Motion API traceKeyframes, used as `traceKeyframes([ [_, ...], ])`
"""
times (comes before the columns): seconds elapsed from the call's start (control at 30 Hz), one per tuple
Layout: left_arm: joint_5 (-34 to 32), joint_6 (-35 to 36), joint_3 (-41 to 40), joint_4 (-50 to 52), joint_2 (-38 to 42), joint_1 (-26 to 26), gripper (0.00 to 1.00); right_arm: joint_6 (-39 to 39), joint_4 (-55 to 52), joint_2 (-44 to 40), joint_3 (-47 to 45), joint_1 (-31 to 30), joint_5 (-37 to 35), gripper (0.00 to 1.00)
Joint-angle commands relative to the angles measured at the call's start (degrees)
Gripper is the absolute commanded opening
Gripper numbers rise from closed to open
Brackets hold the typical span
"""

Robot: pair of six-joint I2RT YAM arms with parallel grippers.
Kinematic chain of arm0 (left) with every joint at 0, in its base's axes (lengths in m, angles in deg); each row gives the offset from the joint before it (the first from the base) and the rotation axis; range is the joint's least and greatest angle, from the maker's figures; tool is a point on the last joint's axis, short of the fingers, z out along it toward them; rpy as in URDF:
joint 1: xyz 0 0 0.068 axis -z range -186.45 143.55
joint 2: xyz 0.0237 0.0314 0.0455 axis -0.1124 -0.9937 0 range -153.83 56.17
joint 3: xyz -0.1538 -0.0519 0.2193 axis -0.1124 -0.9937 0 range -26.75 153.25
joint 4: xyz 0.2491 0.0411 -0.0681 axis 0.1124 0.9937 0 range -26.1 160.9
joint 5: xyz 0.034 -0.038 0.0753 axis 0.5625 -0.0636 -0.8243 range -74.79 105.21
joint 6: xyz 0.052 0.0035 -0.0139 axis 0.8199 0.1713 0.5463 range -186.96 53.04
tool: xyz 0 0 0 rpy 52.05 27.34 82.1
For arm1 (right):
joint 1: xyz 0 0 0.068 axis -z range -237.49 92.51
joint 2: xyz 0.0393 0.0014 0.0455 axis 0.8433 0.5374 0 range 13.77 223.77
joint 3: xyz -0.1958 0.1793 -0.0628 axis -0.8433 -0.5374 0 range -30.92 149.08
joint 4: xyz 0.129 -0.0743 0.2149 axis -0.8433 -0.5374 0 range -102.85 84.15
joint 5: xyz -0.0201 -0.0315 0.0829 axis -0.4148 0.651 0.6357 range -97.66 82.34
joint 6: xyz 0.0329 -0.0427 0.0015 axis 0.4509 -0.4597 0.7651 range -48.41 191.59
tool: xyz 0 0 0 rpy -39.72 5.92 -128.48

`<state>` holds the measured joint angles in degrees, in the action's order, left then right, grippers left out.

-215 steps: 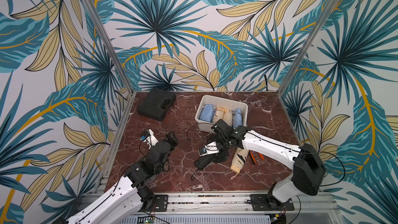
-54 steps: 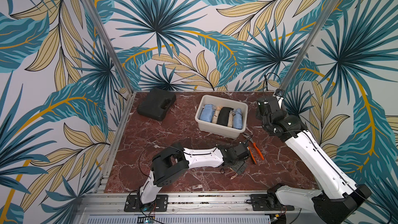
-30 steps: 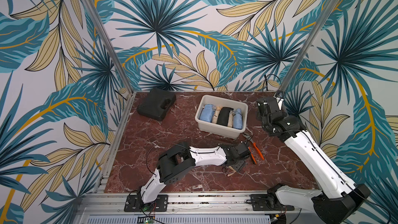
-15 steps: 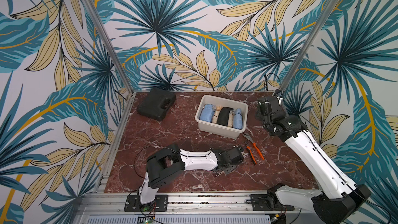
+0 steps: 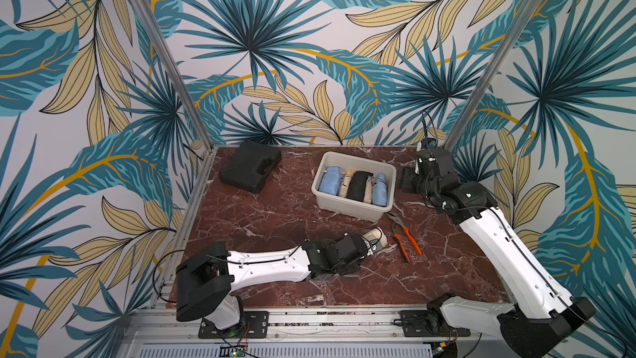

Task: Put the umbrella into the storage box
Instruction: Pick up the umbrella from the center of the board.

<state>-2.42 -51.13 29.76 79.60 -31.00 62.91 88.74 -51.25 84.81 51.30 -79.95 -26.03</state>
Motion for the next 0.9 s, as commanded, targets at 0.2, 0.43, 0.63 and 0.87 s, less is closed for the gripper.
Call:
traceKeyframes([
  [0.2, -8.4, 29.8, -1.5, -3.2, 10.7, 0.3, 0.0, -10.7, -14.7, 8.9, 12.8, -0.1, 34.0, 0.78],
  [0.43, -10.1, 42.9, -6.2, -5.9, 17.7, -1.0, 0.0, -21.4, -21.9, 11.7, 14.1, -4.7, 40.8, 0.8],
  [0.63, -11.5, 48.3, -8.2, -8.9, 22.4, -1.7, 0.0, -29.5, -24.8, 11.6, 11.7, -7.9, 44.3, 0.81],
  [0.87, -11.5, 51.4, -8.8, -11.6, 23.0, -1.8, 0.0, -36.1, -24.9, 13.2, 8.7, -12.8, 42.0, 0.8],
])
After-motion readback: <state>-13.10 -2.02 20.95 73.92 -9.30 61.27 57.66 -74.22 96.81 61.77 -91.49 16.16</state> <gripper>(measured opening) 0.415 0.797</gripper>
